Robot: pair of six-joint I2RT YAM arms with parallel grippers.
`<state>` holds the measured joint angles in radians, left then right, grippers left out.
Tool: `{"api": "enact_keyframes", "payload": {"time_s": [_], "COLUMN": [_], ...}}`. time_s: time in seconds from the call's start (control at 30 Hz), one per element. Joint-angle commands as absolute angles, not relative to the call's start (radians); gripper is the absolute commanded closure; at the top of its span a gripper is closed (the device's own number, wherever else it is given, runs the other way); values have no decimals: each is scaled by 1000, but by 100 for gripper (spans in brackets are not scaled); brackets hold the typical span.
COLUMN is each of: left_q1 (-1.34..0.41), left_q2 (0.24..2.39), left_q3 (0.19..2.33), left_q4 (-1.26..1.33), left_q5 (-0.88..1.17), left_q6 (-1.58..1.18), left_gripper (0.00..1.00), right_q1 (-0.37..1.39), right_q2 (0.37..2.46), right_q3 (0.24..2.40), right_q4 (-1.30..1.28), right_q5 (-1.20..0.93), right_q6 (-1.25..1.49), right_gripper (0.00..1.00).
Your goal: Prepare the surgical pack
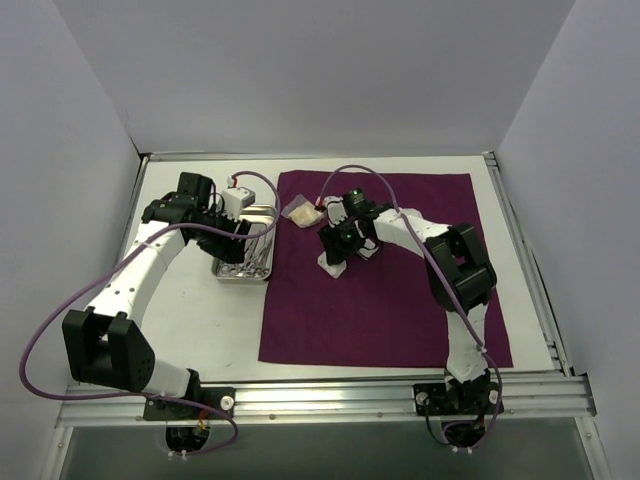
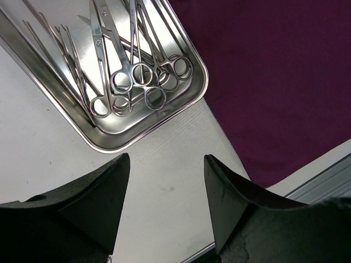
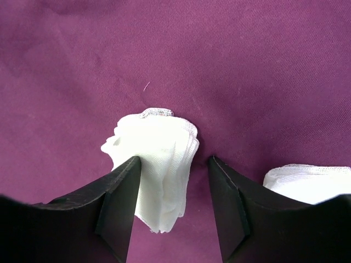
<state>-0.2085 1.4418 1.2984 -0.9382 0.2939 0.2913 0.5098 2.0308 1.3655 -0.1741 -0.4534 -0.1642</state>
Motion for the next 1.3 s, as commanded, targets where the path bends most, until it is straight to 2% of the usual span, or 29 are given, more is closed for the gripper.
{"api": "enact_keyframes", "payload": {"time_s": [0.0, 0.17, 0.53, 0.67, 0.7, 0.8, 0.93, 1.27], "left_q1": [-212, -212, -213, -212, -212, -213, -212, -210], "left_q2": [1431, 1431, 1424, 1424, 1425, 1425, 1425, 1424], "left_q3": [1312, 1308, 1312, 1312, 1312, 1310, 1313, 1338], "left_q4": [-913, -910, -913, -911, -911, -911, -913, -920], "left_q5": [290, 291, 288, 290, 290, 290, 290, 242], "left_q6": [285, 287, 285, 287, 287, 287, 287, 275], "left_gripper": [34, 34, 34, 34, 34, 34, 34, 34], "right_q1": [546, 572, 583, 572, 574, 572, 572, 572], "right_q2": [2036, 1980, 2022, 2060, 2065, 2056, 2016, 1810], "right_q3": [1341, 1382, 1335, 1318, 1316, 1318, 1335, 1434], "right_q4": [-232, -284, -244, -230, -232, -233, -258, -272], "right_q5": [-385, -293, -350, -380, -391, -405, -416, -509], "right_q6": [-144, -158, -147, -146, -146, -146, -150, -71], "right_gripper": [52, 54, 57, 70, 77, 90, 99, 100]}}
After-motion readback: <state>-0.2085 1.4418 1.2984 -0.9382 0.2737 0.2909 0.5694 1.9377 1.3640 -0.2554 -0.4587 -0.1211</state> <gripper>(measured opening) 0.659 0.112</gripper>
